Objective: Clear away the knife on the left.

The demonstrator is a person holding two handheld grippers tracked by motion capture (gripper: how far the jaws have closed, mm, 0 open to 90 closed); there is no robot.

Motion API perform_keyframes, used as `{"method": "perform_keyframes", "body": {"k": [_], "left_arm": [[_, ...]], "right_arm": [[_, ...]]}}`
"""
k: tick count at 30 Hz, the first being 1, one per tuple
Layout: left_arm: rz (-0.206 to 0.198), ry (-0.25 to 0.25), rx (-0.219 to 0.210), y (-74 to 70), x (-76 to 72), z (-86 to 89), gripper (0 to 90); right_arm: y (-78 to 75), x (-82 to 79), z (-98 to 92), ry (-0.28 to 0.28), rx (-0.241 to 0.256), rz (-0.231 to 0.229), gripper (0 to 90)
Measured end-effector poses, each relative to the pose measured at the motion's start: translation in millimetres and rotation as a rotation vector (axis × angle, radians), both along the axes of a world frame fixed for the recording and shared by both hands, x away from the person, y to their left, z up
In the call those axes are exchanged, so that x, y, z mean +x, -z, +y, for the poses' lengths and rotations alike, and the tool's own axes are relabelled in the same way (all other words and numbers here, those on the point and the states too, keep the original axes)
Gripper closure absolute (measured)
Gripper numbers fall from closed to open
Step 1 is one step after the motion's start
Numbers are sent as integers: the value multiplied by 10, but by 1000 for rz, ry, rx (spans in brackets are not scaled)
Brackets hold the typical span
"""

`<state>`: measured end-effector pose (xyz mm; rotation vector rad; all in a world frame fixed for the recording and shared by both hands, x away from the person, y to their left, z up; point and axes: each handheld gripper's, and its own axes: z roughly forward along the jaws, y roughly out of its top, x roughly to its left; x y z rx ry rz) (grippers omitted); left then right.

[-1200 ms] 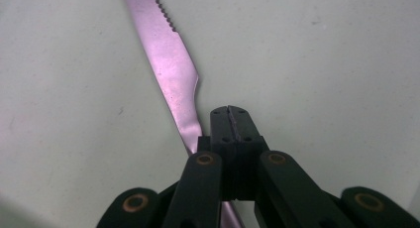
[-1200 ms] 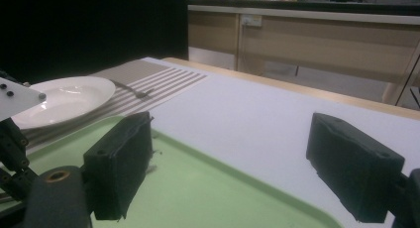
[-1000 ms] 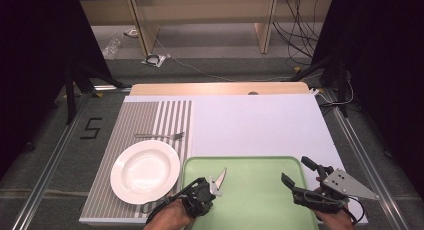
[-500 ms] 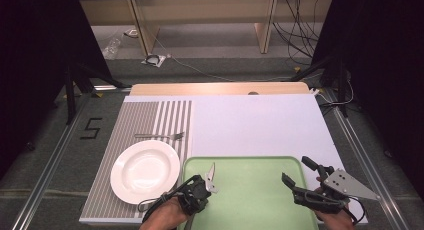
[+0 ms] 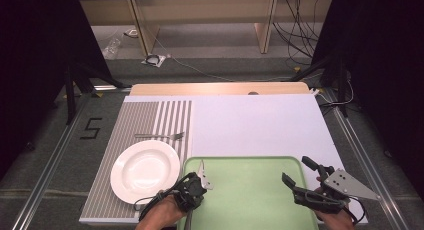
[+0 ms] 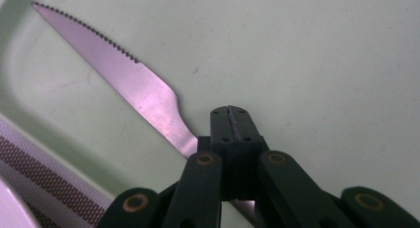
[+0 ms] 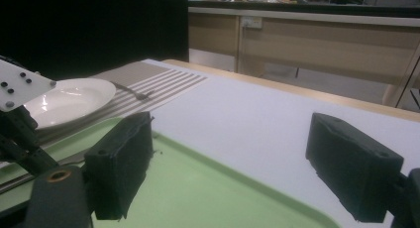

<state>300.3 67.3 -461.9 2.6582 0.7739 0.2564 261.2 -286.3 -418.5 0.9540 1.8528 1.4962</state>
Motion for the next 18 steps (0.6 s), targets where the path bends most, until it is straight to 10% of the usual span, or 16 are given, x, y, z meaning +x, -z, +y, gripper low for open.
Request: {"method": "perform_keyframes", "body": {"k": [18], "left_arm": [[16, -30, 12, -6, 43, 120, 895]], "right_arm": [[-1, -1, 0, -1, -1, -3, 191]]}}
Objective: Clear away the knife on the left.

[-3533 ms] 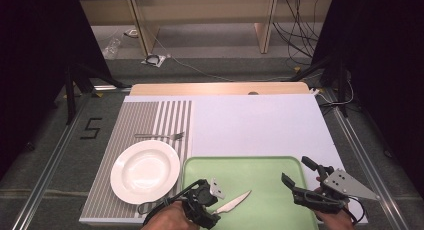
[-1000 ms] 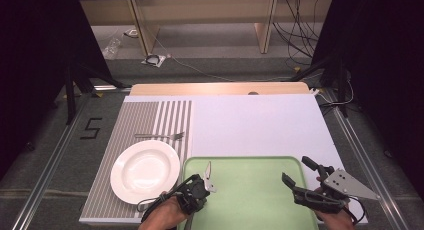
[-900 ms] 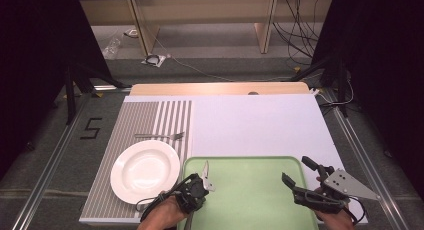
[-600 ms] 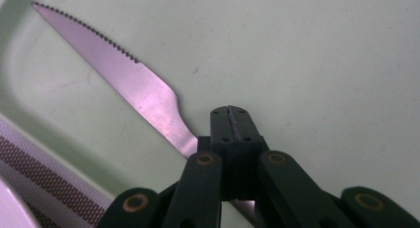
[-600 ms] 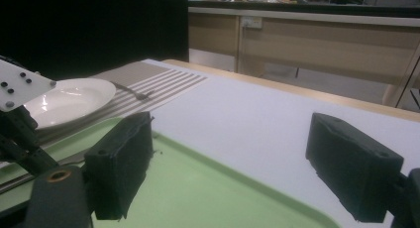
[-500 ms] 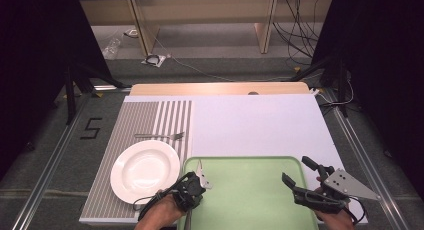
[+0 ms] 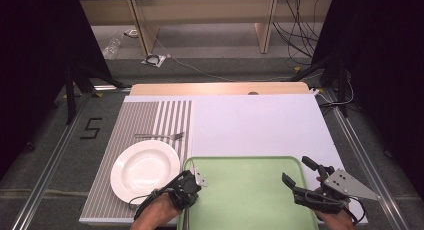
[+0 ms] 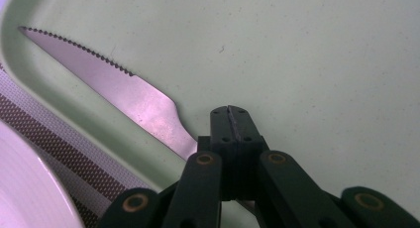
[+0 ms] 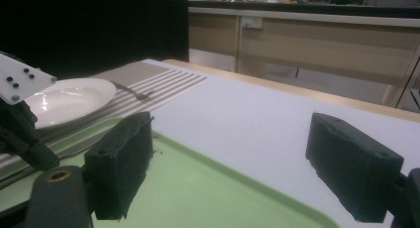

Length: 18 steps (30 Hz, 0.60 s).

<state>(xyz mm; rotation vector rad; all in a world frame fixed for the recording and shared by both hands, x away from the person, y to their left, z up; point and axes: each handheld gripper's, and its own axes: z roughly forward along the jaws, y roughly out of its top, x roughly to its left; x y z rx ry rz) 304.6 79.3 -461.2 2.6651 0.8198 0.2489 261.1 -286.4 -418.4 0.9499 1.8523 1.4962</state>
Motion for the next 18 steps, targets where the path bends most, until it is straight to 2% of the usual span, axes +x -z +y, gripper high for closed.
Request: {"method": "perform_keyframes", "body": {"k": [15, 18], "left_arm": [[7, -11, -7, 0, 12, 57, 890], [16, -15, -33, -2, 24, 67, 819]], "right_arm": [[-1, -2, -1, 0, 0, 2, 191], [0, 0, 0, -1, -1, 0, 191]]}}
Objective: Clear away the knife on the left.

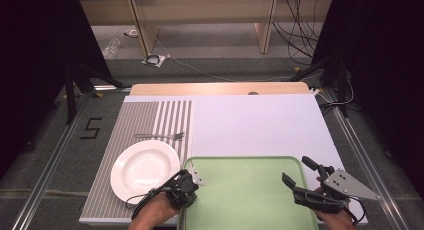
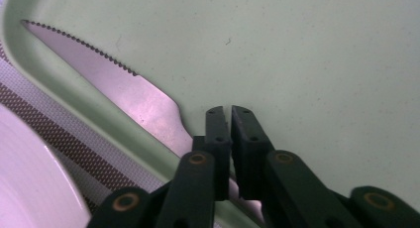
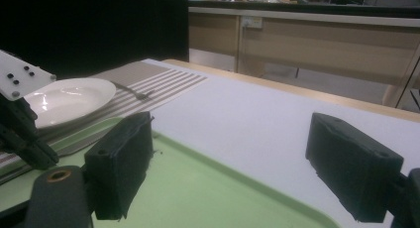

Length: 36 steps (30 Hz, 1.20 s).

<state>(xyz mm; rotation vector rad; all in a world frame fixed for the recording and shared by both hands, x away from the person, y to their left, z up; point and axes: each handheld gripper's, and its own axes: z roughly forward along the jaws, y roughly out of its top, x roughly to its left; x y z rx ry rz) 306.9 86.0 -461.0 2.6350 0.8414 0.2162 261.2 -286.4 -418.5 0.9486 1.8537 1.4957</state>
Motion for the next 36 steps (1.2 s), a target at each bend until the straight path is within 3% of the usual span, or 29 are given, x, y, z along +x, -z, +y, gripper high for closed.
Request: {"method": "perform_keyframes", "body": {"k": [4, 7, 10, 16, 22, 36], "left_arm": [[12, -23, -57, -34, 10, 6, 665], [-13, -44, -63, -89, 6, 6, 548], [-16, -70, -99, -132, 24, 29, 439], [-48, -120, -147, -205, 73, 89, 305], [-88, -162, -192, -271, 116, 168, 242], [-169, -222, -274, -444, 207, 390, 203]], "right_arm": [[0, 0, 0, 0, 0, 1, 191], [-1, -2, -1, 0, 2, 2, 191], [0, -2, -2, 0, 2, 4, 191], [7, 5, -7, 1, 6, 6, 191], [10, 6, -14, 0, 7, 8, 191], [20, 14, -22, 2, 12, 7, 191]]}}
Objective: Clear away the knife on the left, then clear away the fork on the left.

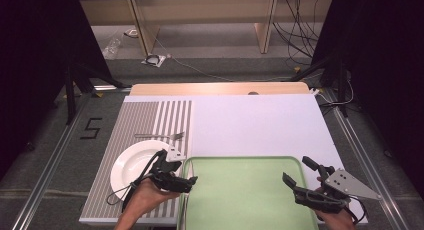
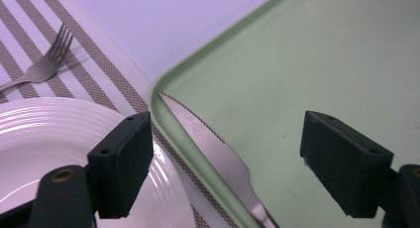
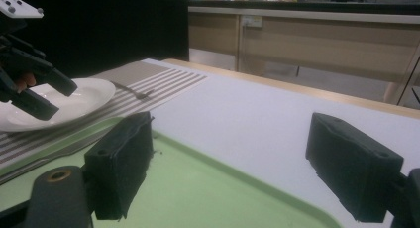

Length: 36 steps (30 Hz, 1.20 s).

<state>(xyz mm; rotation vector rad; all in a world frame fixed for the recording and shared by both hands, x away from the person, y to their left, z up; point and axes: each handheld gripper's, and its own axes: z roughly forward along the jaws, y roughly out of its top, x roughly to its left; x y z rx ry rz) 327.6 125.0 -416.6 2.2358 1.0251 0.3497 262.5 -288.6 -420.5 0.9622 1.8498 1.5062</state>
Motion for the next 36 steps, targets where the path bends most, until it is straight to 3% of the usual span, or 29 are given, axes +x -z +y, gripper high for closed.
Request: {"method": "perform_keyframes", "body": {"k": [19, 36], "left_arm": [[-54, -111, -60, -102, 136, 324, 194], [-86, -173, -29, -145, 301, 512, 191]], "right_arm": [[-1, -17, -31, 12, 9, 0, 190], [4, -7, -34, 15, 6, 10, 190]]}}
